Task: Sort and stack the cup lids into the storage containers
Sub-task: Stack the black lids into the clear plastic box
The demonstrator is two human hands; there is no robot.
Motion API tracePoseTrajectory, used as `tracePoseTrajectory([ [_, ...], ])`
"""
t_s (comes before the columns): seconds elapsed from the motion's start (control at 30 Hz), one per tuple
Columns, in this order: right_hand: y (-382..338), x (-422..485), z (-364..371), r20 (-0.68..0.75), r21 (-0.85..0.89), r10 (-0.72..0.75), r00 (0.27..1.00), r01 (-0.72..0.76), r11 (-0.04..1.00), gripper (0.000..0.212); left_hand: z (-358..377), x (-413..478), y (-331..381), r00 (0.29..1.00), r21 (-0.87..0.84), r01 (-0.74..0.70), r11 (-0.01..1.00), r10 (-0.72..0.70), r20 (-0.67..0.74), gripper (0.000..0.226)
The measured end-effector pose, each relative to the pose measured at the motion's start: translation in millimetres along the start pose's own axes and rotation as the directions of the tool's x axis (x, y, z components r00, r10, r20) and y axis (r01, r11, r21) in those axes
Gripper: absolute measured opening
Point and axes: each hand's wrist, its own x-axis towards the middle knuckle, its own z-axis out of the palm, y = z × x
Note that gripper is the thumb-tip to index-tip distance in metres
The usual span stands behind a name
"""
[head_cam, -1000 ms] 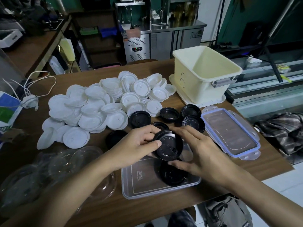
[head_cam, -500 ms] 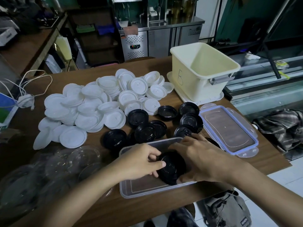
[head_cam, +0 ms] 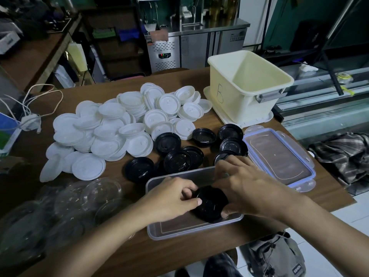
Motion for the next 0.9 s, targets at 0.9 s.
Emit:
tracePoseTrajectory([
  [0.9,-2.6,18.0,6.6,0.14,0.079,0.076,0.987,-0.088,0.993,0.057,-3.3,1.4,-4.0,0.996,0.027,-0.084,0.996,0.084,-0.007,0.064],
])
